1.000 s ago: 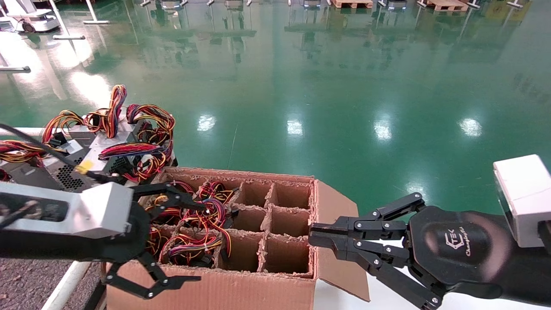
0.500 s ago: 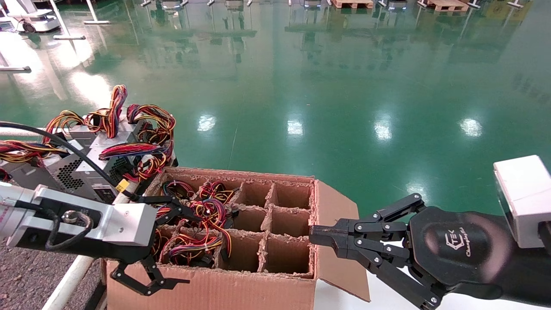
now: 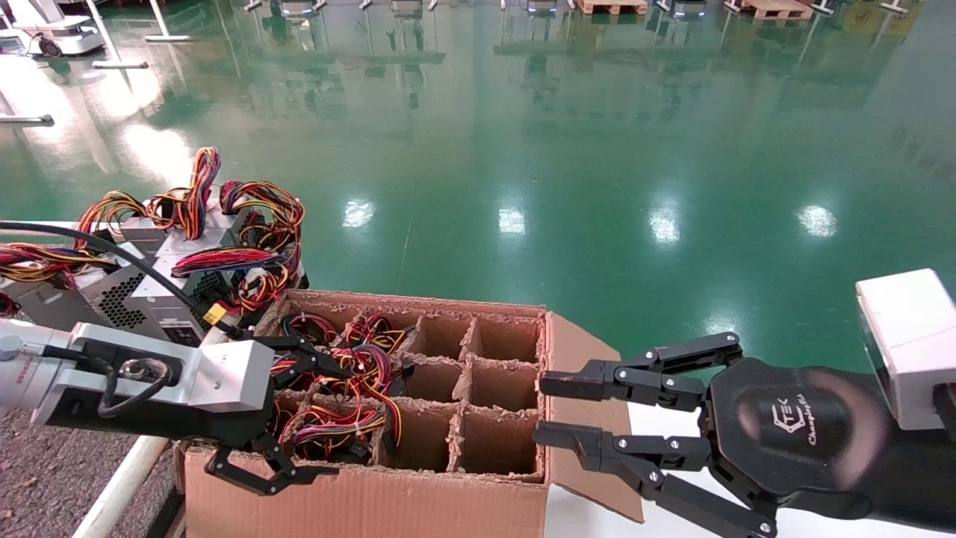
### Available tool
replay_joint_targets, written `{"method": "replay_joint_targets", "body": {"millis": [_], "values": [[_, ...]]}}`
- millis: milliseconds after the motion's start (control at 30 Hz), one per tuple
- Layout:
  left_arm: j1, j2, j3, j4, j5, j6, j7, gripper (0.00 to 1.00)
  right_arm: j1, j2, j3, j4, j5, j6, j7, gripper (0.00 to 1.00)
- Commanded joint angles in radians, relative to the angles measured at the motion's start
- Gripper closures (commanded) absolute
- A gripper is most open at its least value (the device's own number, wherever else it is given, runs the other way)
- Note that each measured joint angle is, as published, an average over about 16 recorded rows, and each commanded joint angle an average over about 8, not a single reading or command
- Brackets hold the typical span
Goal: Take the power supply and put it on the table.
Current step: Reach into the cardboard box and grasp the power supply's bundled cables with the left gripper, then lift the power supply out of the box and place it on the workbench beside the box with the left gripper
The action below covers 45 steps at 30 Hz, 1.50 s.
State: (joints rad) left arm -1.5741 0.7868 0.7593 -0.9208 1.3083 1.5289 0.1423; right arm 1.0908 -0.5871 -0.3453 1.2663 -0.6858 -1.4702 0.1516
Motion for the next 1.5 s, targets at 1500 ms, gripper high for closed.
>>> {"method": "replay_joint_targets", "body": {"millis": [1500], "values": [[0.071,-0.022,-0.012,0.141,-0.085,0.013,0.066,0.94,0.0,0.0,-0.001,0.0,0.0,0.0,0.0,0.0]]}}
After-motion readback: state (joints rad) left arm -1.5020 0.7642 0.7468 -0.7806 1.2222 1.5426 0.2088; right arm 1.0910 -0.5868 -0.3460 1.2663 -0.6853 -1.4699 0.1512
